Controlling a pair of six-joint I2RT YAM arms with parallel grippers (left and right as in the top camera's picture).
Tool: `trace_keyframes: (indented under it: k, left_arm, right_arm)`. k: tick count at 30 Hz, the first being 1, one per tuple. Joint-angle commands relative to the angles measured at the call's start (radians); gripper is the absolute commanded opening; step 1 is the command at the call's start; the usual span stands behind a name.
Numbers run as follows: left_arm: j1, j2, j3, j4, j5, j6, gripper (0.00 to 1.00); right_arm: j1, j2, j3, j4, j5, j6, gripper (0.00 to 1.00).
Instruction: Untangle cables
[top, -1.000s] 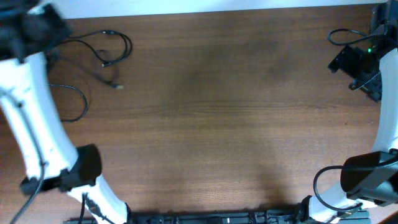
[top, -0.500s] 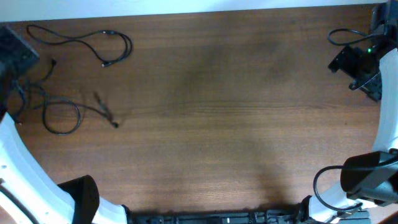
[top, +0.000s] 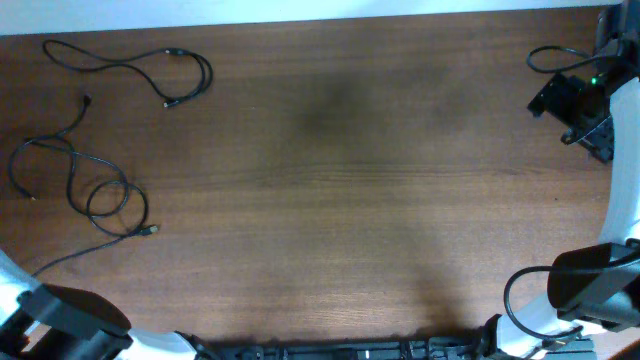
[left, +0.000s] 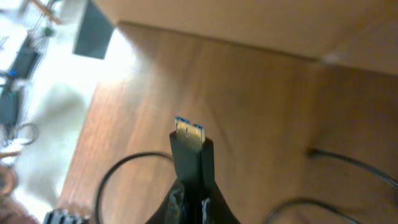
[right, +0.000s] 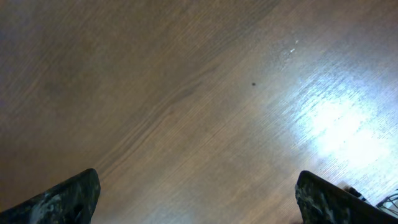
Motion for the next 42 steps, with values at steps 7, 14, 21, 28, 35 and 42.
trace_keyframes:
  k: [7,14,21,28,35,42]
  left_arm:
    - [0.008,0.215,-0.341,0.345,-0.053,0.188,0.38]
    - [0.008,0.263,-0.282,0.318,0.528,0.421,0.84]
    - [-0.092,0.267,-0.322,0.249,0.602,0.566,0.81]
    - [-0.106,0.271,-0.425,0.505,0.548,0.567,0.58]
    - [-0.110,0.230,-0.382,0.457,0.808,0.642,0.16]
    - [-0.144,0.229,-0.390,0.383,0.764,0.699,0.00]
  right_arm:
    - [-0.004,0.001,0.004,0.000,0.005,0.006,0.98]
    - [-0.004,0.001,0.004,0.000,0.005,0.006,0.98]
    - [-0.004,0.001,0.004,0.000,0.005,0.006,0.98]
    - [-0.004,0.001,0.004,0.000,0.005,0.006,0.98]
    - [-0.004,0.001,0.004,0.000,0.005,0.006,0.98]
    - [-0.004,0.001,0.004,0.000,0.005,0.006,0.98]
